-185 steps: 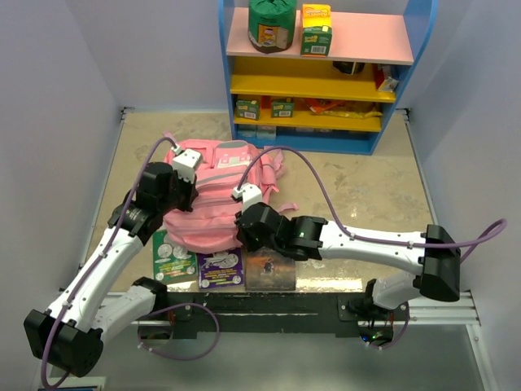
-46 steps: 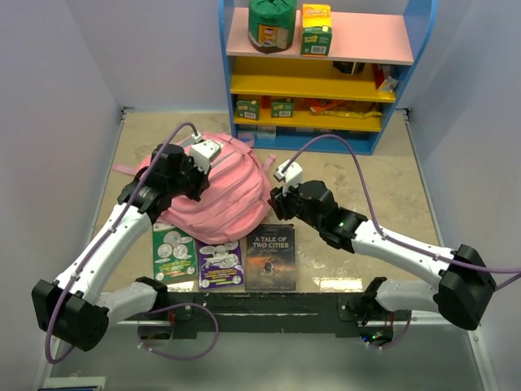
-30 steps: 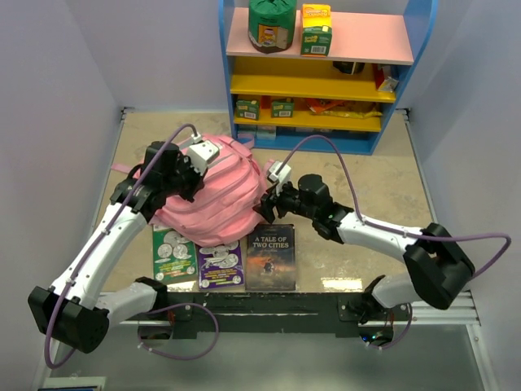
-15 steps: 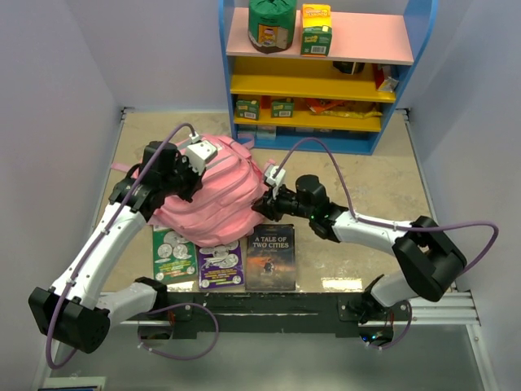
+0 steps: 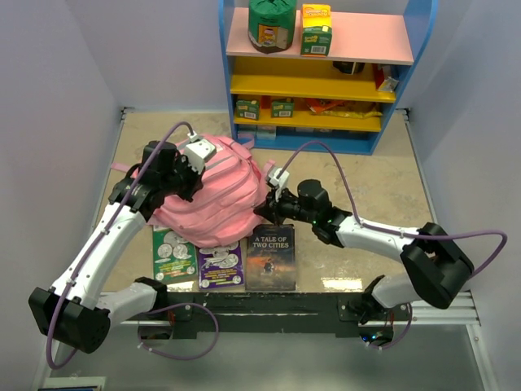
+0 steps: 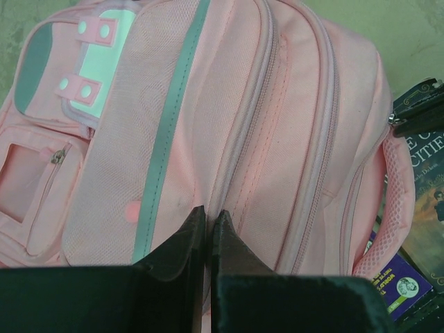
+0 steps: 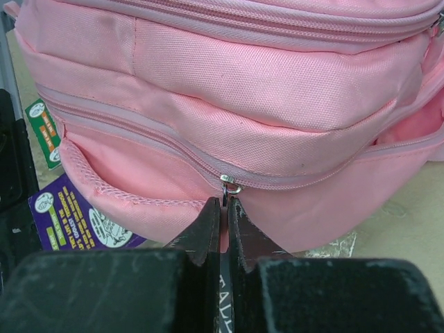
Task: Pack the student bag
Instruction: Unzip the student bag at the center of the board.
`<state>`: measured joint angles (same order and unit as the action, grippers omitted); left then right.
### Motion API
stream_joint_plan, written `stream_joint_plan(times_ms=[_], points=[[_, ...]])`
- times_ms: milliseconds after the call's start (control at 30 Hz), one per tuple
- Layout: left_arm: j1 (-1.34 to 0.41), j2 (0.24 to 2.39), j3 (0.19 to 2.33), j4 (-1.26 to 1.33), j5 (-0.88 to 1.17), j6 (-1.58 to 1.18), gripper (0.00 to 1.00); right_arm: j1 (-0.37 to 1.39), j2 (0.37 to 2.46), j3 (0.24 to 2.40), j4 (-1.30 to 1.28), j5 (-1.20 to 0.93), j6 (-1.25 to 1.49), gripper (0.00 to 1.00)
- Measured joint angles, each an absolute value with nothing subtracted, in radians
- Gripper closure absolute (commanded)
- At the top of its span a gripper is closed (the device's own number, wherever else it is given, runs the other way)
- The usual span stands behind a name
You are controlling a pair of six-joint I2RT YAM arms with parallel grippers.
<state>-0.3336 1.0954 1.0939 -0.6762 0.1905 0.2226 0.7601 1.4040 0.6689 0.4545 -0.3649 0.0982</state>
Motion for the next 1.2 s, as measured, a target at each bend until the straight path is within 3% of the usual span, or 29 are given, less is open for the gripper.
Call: stream_joint_plan(times_ms=[500,833,1200], points=[[-0.320,1.095,1.076,-0.660,0.209,0.172,1.00,0.970,1.389,0.795,0.263,-0.064,0.227,1.00],[-0.320,1.096,1.074,-0.643,0.215,0.118,1.00,1.167,1.597,1.024,0.171,0.010,0.250,1.00],[-0.321,1.115,1.075,-0.634,0.208,-0.002,1.00,1.316,1.617,1.080,0.150,0.207,0.236,1.00]])
